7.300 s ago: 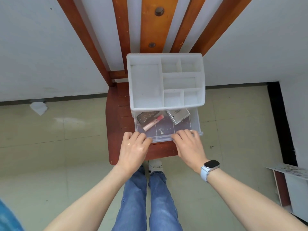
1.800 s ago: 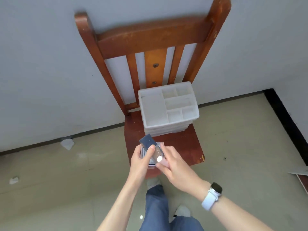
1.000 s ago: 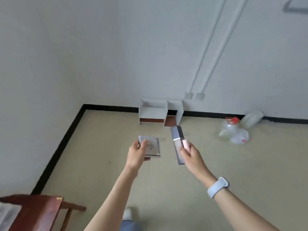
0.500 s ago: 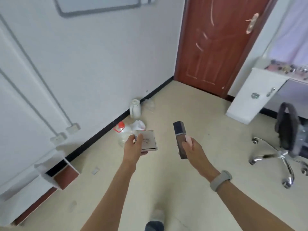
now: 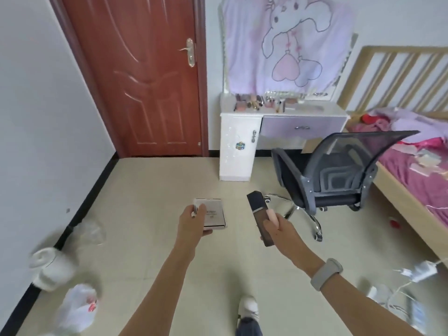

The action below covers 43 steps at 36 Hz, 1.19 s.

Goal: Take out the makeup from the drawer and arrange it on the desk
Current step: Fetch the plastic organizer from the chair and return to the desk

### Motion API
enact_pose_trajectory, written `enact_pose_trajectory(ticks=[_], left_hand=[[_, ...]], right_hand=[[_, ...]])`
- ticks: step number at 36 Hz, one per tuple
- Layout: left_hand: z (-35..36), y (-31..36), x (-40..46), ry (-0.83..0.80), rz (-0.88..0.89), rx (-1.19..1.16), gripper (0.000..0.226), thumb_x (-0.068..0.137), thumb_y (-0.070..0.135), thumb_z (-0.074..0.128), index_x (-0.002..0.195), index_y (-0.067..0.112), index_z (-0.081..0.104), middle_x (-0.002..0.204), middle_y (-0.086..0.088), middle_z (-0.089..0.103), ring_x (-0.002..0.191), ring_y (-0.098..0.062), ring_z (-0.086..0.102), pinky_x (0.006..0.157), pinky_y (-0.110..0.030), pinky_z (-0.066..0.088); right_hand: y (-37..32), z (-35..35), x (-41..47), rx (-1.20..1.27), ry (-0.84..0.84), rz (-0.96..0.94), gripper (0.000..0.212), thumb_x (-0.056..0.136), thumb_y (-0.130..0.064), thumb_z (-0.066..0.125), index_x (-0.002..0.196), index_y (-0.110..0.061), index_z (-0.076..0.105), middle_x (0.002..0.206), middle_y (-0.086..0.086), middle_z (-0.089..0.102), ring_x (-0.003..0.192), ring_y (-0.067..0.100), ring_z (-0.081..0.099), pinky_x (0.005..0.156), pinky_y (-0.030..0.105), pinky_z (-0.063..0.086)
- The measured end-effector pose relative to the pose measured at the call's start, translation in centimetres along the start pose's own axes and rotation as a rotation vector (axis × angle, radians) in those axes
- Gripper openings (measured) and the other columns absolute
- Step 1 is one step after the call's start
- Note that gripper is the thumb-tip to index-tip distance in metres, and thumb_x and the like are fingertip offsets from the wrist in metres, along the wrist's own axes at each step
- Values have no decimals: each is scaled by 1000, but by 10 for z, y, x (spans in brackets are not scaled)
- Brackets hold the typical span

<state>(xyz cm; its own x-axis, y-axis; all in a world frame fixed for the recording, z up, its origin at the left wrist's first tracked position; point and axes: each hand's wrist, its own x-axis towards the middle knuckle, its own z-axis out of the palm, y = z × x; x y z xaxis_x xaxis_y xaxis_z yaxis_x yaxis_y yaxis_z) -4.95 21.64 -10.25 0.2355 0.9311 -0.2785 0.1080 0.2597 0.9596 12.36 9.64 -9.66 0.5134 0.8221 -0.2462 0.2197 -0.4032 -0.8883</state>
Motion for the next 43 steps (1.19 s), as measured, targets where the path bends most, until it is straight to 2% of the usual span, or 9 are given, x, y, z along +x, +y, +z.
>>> enact_pose_trajectory(ticks=[5, 10, 17, 22, 27, 33, 36, 41, 43], left_hand=[[74, 30, 103, -69, 20, 52, 26, 95, 22, 48, 103, -2, 54, 91, -4, 64, 77, -15, 64, 56, -25, 56], [144, 78, 211, -61, 22, 48, 22, 96, 20, 48, 104, 1, 55, 90, -5, 63, 76, -16, 63, 57, -27, 57], [213, 132, 334, -68, 23, 42, 13, 95, 22, 50, 96, 10, 56, 88, -5, 63, 75, -15, 63, 52, -24, 55], [248, 140, 424, -58, -11, 76, 10, 95, 20, 50, 92, 12, 55, 88, -4, 61, 75, -16, 62, 52, -26, 52], [301, 145, 529, -114, -27, 89, 12, 95, 21, 50, 100, 11, 55, 93, -6, 61, 79, -17, 63, 53, -26, 52], [375, 168, 664, -231, -61, 106, 7, 95, 23, 50, 92, 16, 52, 95, -8, 61, 81, -20, 63, 54, -27, 54], [407, 191, 724, -273, -78, 125, 10, 95, 22, 49, 86, 21, 51, 95, -9, 63, 79, -20, 65, 62, -35, 57], [460, 231, 795, -323, -94, 97, 12, 97, 19, 47, 106, 13, 52, 96, -9, 62, 80, -17, 63, 55, -25, 52], [474, 242, 813, -326, -88, 102, 10, 96, 17, 49, 104, 12, 52, 88, -5, 63, 73, -11, 62, 48, -20, 51]], right_hand=[[-2, -41, 121, 36, 77, 44, 17, 93, -17, 44, 98, -5, 54, 82, 13, 55, 73, 24, 52, 63, 36, 42], [-17, -77, 242, 89, 92, 48, 11, 93, -17, 44, 93, -10, 53, 84, 13, 56, 74, 28, 56, 77, 46, 51], [-48, -112, 385, 97, 115, 92, 14, 93, -14, 44, 82, -19, 50, 81, 11, 56, 77, 30, 58, 69, 37, 49], [-49, -127, 475, 72, 126, 125, 9, 94, -15, 43, 88, -15, 49, 71, -1, 49, 63, 12, 47, 54, 20, 37], [-46, -143, 573, 109, 194, 178, 9, 94, -13, 46, 88, -12, 52, 73, 2, 51, 66, 14, 48, 57, 22, 41], [-64, -173, 715, 119, 250, 200, 12, 95, -14, 43, 90, -6, 50, 76, 9, 48, 71, 22, 48, 66, 33, 40], [-82, -191, 779, 50, 280, 184, 11, 96, -17, 43, 95, -8, 50, 82, 5, 52, 73, 18, 49, 67, 29, 40], [-99, -223, 857, 16, 303, 247, 14, 94, -17, 43, 86, -8, 51, 76, 7, 50, 68, 19, 47, 61, 27, 38], [-101, -233, 877, 10, 338, 261, 17, 94, -14, 43, 78, -13, 48, 71, 4, 48, 63, 16, 45, 58, 25, 36]])
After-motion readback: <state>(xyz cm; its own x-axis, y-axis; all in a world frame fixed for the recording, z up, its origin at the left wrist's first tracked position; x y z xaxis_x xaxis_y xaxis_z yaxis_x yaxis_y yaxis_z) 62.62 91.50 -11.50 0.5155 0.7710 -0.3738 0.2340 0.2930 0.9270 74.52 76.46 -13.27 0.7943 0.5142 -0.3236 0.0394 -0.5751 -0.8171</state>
